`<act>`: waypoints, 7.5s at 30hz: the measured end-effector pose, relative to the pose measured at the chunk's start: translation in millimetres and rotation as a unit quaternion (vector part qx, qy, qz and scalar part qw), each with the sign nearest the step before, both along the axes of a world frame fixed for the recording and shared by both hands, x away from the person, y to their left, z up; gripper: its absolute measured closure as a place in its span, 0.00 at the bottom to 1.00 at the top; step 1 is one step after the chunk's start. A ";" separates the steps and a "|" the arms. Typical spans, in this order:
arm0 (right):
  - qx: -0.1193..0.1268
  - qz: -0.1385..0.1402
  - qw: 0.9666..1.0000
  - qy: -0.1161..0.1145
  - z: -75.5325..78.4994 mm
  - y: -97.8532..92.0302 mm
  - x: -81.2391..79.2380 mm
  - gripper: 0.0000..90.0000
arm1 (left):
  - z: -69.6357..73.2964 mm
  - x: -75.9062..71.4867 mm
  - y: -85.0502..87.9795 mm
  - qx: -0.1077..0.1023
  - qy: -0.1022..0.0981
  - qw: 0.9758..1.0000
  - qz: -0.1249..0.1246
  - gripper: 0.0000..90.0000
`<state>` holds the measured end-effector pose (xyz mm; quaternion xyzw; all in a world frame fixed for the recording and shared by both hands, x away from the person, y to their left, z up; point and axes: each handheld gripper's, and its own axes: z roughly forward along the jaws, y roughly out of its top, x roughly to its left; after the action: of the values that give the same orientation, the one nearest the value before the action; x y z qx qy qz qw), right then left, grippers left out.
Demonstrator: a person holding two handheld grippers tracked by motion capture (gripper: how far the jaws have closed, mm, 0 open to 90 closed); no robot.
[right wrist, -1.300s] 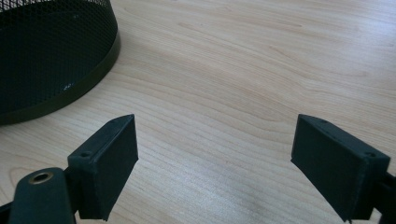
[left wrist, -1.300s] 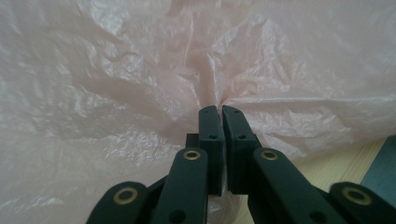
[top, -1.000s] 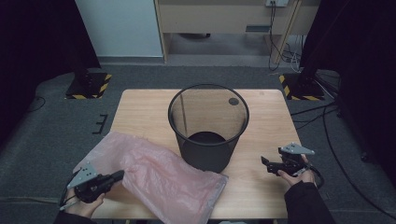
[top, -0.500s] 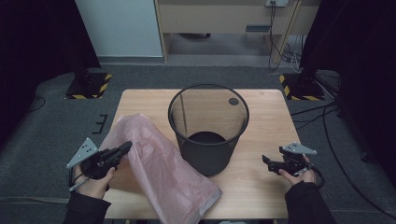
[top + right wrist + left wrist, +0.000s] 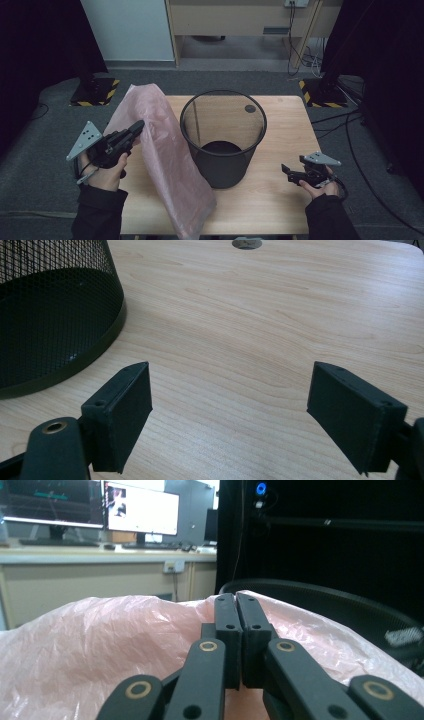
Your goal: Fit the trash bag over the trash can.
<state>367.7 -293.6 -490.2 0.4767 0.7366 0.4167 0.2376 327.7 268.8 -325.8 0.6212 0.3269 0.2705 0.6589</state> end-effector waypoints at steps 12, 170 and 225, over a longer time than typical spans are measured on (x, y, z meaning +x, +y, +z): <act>0.004 -0.003 1.000 -0.004 1.5 -1.6 -0.1 0.19 | 22.4 8.6 -36.3 -0.022 -0.027 0.999 -0.032 0.98; 0.134 0.203 0.962 -0.125 166.8 103.9 46.1 1.00 | -13.5 53.1 -114.9 0.054 0.036 0.998 -0.008 0.65; 0.149 0.184 0.959 -0.155 166.4 106.3 41.1 0.59 | -15.2 57.5 -122.2 0.086 0.028 0.996 -0.010 0.91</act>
<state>408.8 -187.3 -323.8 0.2925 0.6950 0.6275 0.1942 385.2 146.6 -341.1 0.6862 0.3145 0.2735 0.5961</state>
